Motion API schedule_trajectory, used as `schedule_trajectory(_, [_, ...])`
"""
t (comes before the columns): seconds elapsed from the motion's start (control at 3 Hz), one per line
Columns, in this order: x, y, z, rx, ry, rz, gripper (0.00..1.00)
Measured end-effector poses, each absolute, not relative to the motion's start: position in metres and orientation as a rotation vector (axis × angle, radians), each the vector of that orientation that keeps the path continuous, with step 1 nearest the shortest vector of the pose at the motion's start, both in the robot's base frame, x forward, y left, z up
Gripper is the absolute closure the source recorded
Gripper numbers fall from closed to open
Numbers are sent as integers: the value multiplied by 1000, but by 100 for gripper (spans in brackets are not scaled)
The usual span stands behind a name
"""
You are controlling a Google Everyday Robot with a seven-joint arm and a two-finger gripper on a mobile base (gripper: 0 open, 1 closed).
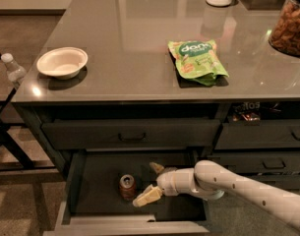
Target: Pick coke can from middle drawer and place on counter
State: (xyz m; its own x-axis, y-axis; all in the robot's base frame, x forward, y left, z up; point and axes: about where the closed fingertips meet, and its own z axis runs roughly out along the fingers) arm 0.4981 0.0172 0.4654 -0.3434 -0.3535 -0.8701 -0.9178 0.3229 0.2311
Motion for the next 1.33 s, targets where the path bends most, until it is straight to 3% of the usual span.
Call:
schedule_trajectory(0.67, [495, 25, 461, -1126, 1829, 999, 0])
schedule_trajectory(1.33, [520, 67, 450, -1123, 1690, 1035, 0])
